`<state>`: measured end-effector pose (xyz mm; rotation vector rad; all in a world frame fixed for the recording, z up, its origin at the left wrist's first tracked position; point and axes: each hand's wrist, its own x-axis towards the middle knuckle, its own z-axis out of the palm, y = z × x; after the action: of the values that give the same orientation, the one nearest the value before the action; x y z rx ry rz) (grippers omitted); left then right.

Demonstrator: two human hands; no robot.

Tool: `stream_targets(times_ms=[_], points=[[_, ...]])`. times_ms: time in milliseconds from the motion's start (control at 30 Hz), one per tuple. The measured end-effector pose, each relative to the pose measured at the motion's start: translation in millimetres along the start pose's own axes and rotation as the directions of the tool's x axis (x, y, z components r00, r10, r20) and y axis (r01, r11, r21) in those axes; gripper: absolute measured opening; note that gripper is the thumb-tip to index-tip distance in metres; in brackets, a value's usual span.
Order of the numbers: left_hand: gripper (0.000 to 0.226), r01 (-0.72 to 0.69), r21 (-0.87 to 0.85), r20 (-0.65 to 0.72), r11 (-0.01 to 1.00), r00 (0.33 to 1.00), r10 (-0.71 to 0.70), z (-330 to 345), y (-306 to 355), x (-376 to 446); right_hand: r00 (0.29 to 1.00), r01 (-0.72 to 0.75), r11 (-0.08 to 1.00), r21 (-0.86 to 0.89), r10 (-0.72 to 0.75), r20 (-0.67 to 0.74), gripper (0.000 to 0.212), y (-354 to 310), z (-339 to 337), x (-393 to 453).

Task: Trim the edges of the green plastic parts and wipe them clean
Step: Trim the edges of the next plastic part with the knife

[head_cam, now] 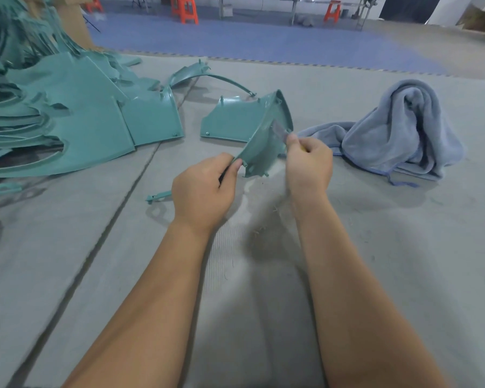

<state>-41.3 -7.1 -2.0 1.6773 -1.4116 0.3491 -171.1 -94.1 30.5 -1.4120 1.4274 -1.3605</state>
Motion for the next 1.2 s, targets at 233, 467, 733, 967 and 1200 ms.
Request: stream_targets(times_ms=[233,467,733,967,1200], points=[[0.03,-0.024,-0.001,-0.024,1.0,0.999,0.024,3,0,4,0.994,-0.102,0.911,0.4,0.084,0.064,0.031,-3,3,-10],[0.027,0.064,0.062,0.106,0.996,0.992,-0.07,10,-9,6,0.975,-0.095,0.911,0.402,0.004,0.22,0.024,-5,-2,-14],[0.028,0.079,0.037,0.123,0.996,0.989,-0.083,9,-7,6,0.959,-0.006,0.945,0.328,-0.087,0.268,0.017,-6,6,-17],[0.025,0.084,0.047,0.133,0.995,0.987,-0.089,9,-6,5,0.969,0.027,0.925,0.379,-0.118,0.216,0.02,-2,12,-17],[0.028,0.121,-0.035,0.11,0.992,0.987,-0.117,9,-6,6,0.992,0.012,0.927,0.376,-0.059,0.114,0.015,5,-2,-9]])
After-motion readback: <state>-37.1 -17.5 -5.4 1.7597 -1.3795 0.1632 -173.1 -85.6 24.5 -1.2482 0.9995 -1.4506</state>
